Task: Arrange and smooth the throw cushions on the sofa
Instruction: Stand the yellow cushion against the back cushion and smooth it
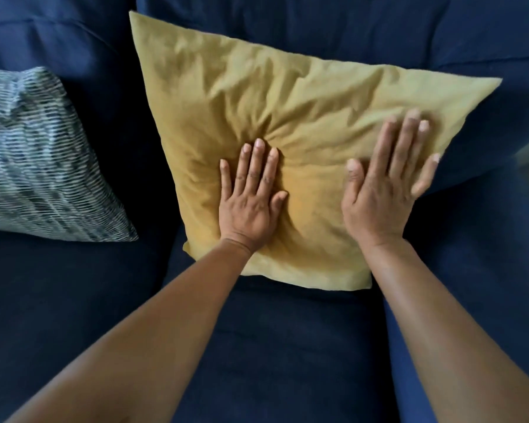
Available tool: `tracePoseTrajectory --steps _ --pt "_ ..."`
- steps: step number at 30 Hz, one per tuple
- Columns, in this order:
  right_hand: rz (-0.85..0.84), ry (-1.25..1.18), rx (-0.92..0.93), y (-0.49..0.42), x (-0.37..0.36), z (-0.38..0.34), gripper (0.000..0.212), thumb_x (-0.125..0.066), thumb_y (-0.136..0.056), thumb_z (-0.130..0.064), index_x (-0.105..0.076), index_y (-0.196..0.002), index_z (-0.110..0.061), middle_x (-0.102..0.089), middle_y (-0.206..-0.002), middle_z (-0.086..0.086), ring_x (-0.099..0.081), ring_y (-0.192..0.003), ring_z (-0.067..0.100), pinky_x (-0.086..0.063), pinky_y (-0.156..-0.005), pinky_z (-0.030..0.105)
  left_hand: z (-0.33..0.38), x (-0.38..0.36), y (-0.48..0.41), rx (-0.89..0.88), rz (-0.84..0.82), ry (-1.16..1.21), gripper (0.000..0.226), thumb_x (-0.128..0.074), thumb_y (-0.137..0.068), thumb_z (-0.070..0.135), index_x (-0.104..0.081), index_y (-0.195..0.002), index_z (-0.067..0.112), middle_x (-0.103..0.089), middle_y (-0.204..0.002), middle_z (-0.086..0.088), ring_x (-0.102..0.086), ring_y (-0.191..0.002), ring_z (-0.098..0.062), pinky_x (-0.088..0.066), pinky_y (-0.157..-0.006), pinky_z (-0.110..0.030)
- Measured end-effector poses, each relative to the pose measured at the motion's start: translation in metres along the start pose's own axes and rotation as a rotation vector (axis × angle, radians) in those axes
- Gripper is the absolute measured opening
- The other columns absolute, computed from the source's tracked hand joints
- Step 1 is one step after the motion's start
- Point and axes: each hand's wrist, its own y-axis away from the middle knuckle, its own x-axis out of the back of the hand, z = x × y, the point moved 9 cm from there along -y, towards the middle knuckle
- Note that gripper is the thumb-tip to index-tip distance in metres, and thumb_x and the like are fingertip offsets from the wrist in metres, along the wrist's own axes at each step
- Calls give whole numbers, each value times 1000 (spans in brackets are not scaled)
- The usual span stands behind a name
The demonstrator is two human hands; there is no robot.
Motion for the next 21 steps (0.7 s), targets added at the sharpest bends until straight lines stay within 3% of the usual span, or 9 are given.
tracePoseTrajectory --steps 4,6,8,11,14,16,18,20,21 --pt "-3 -218 564 61 2 -91 62 -33 -104 -39 -17 -158 -12 -18 -162 5 -7 -153 18 -2 -121 48 -5 -3 -3 -3 11 -35 64 -18 -105 47 -6 -159 16 -20 -165 -12 7 -155 -20 11 -123 -48" --pt "-18 -148 643 79 -19 -96 62 -38 -105 -35 -13 -159 -17 -16 -162 2 -13 -153 17 -5 -120 46 -8 -1 -1 -2 25 -32 62 -22 -105 44 -13 -159 15 -21 -165 -12 1 -155 -21 11 -123 -46" --pt "-42 -29 592 76 -43 -72 64 -39 -106 -38 -10 -159 -20 -15 -163 1 -15 -152 18 -4 -121 45 -12 2 4 -64 33 -42 61 -21 -105 43 -21 -158 14 -26 -164 -12 -14 -153 -27 5 -124 -49" --pt "-97 87 472 66 -63 -14 63 -26 -107 -47 -6 -160 -19 -11 -165 2 -4 -154 17 0 -121 46 -48 3 11 -124 1 -120 62 -22 -105 45 -20 -159 14 -25 -164 -12 -16 -152 -30 5 -123 -51" --pt "-155 83 305 67 -63 25 63 -18 -107 -48 -2 -160 -17 -5 -165 4 12 -153 14 1 -121 51 -107 8 16 60 -37 -161 66 -20 -106 47 -6 -161 14 -15 -167 -15 -9 -153 -37 4 -121 -59" --pt "-144 64 196 70 -52 32 63 -16 -107 -47 -3 -159 -14 -7 -166 9 9 -153 16 -4 -120 55 -127 21 21 221 -21 -130 68 -20 -106 47 -4 -160 9 -9 -166 -20 -5 -153 -41 -1 -120 -65" --pt "-99 -21 87 70 -32 26 65 -14 -106 -46 -8 -159 -7 -15 -165 17 3 -153 19 -7 -119 58 -128 48 26 397 103 -41 68 -18 -106 43 -9 -158 0 -10 -165 -26 -6 -152 -44 -4 -120 -67" --pt "-25 -130 121 67 -9 -2 67 -15 -105 -47 -12 -157 -4 -19 -163 19 -2 -153 22 -1 -120 55 -105 74 29 474 252 87 72 -14 -105 44 -15 -155 -8 -13 -161 -33 -8 -150 -48 -2 -120 -65" --pt "8 -164 201 66 2 -25 67 -18 -105 -47 -13 -157 -5 -19 -163 16 -4 -152 22 1 -121 52 -81 80 27 418 277 133 74 -12 -104 45 -17 -154 -10 -15 -160 -35 -7 -150 -49 0 -121 -63"
